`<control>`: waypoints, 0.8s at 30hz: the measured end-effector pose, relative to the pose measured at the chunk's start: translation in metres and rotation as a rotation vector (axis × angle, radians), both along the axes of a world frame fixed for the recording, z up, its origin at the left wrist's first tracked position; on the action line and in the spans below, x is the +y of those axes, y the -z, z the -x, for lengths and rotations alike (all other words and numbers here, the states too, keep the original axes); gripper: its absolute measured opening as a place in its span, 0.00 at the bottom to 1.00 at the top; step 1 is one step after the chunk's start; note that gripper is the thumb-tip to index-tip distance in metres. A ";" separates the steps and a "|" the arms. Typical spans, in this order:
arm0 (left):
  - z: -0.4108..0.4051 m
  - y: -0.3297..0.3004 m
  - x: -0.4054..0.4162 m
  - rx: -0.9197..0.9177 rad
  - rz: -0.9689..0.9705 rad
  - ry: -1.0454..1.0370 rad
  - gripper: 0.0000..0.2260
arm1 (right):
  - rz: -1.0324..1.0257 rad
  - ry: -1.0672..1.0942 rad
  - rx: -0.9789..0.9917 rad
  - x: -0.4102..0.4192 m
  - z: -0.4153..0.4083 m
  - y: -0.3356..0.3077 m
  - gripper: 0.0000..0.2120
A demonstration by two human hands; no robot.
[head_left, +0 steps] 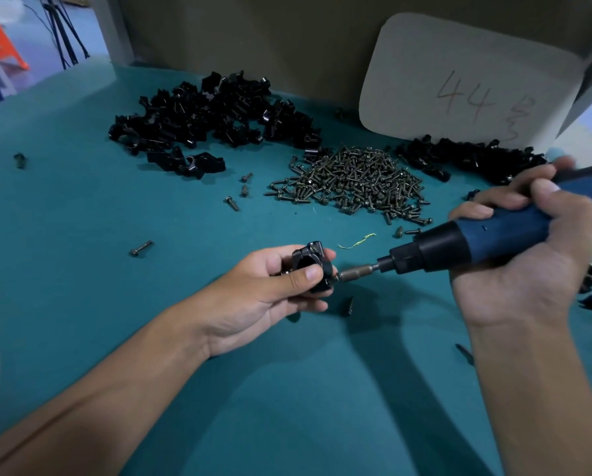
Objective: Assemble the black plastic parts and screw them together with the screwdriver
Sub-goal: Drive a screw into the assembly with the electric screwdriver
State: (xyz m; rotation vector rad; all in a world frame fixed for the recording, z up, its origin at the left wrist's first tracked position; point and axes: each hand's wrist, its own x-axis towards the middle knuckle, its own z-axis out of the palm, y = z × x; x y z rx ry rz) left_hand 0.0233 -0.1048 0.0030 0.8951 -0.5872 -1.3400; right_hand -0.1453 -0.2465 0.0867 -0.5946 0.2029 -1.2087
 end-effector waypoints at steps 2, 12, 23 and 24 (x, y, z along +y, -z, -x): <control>-0.001 0.000 0.000 0.006 -0.002 0.009 0.15 | 0.007 -0.007 -0.003 0.002 -0.001 -0.001 0.12; -0.005 0.000 0.001 0.010 -0.076 0.078 0.18 | 0.182 -0.055 0.101 0.010 -0.002 -0.007 0.13; -0.002 -0.005 0.003 0.024 -0.018 0.095 0.18 | 0.214 -0.020 0.155 0.014 -0.005 -0.019 0.12; -0.002 -0.005 0.003 0.010 -0.025 0.084 0.19 | 0.212 -0.017 0.159 0.014 -0.005 -0.020 0.12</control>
